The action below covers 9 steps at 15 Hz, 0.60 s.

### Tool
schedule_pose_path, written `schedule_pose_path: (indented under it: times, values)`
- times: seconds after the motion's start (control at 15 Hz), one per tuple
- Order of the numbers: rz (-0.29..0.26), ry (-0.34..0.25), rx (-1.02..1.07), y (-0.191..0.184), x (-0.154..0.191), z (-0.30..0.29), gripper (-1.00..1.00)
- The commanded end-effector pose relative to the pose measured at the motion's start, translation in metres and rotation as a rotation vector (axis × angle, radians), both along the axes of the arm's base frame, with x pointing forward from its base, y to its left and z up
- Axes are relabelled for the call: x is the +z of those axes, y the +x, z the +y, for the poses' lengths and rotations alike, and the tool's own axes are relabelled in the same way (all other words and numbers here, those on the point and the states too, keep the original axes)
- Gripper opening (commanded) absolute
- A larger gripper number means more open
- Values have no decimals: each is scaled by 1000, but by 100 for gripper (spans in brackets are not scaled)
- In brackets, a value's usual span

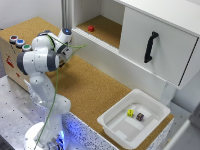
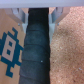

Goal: Pull the drawer

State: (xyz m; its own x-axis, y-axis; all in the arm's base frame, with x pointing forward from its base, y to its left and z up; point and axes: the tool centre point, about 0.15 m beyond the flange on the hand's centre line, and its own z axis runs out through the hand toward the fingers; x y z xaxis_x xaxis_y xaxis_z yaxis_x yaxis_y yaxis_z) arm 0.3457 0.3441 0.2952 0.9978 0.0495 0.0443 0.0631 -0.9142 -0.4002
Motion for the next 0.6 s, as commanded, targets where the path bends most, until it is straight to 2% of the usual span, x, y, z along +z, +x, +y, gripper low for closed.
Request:
schedule_pose_path:
  times: [0.0, 0.53]
  values:
    - [24, 1, -22, 10, -23, -49, -100]
    - [38, -8, -106, 14, -35, -115, -100]
